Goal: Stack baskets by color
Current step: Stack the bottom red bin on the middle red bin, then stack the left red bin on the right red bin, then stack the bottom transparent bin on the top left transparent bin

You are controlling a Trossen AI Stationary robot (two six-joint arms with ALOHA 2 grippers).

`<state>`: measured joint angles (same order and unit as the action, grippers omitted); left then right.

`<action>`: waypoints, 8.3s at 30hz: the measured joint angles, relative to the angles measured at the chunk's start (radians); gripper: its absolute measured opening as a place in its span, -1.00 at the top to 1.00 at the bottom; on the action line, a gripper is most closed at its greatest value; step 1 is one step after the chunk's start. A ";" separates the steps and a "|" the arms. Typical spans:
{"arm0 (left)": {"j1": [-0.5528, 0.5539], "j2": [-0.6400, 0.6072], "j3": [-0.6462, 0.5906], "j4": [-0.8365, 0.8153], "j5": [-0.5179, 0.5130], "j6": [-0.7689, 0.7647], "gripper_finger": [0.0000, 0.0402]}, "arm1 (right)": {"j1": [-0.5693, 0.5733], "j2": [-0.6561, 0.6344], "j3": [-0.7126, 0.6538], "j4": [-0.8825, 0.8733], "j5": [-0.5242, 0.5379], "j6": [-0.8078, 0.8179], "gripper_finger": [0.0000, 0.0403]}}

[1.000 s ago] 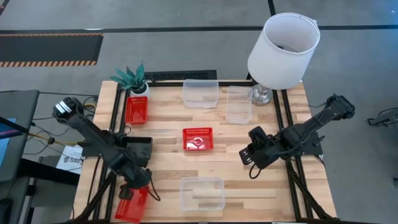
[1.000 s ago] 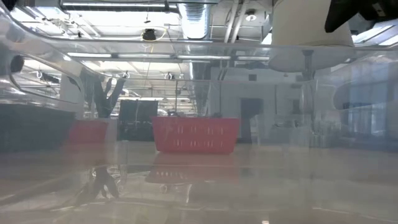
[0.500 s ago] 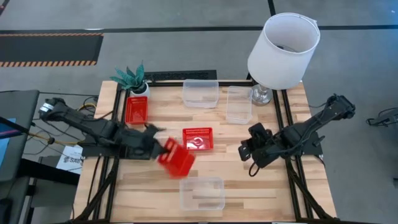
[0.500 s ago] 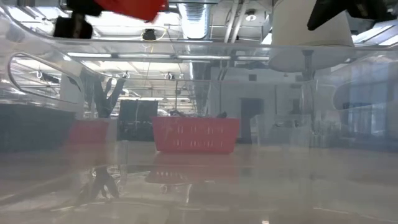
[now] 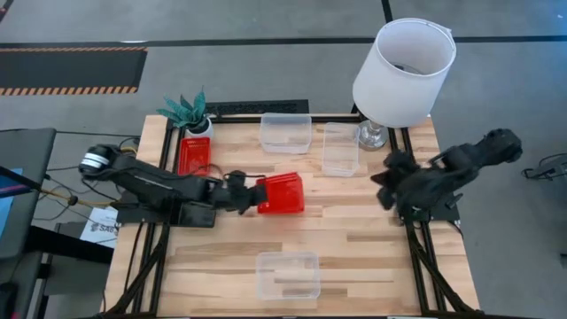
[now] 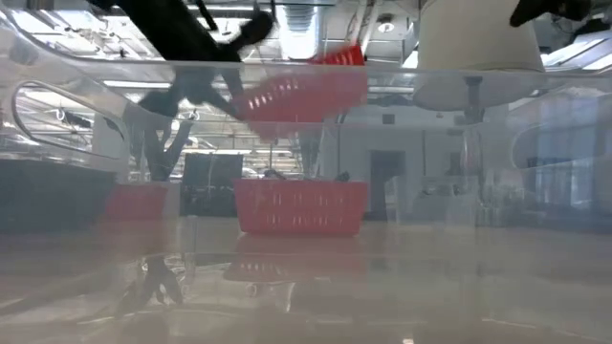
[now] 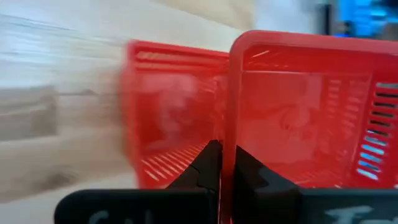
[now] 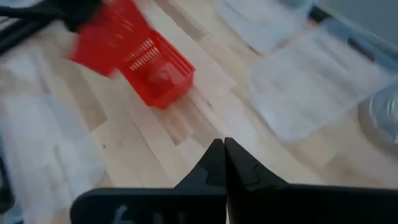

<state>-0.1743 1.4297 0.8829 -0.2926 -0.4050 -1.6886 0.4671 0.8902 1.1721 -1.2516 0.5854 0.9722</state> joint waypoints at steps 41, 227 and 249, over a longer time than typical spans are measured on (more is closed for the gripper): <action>0.121 0.286 0.303 -0.387 0.158 0.049 1.00 | 0.004 -0.245 -0.075 0.020 -0.011 -0.083 0.97; 0.043 0.341 0.385 -0.319 0.237 1.618 0.83 | -0.146 -0.142 -0.102 0.137 -0.039 -0.143 0.97; -0.126 0.356 0.601 -0.431 0.472 1.479 -0.09 | -0.147 -0.142 -0.102 0.138 -0.055 -0.132 0.97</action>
<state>-0.3002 1.7858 1.4837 -0.7237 0.0671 -0.2096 0.3199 0.7478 1.0698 -1.1133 0.5304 0.8400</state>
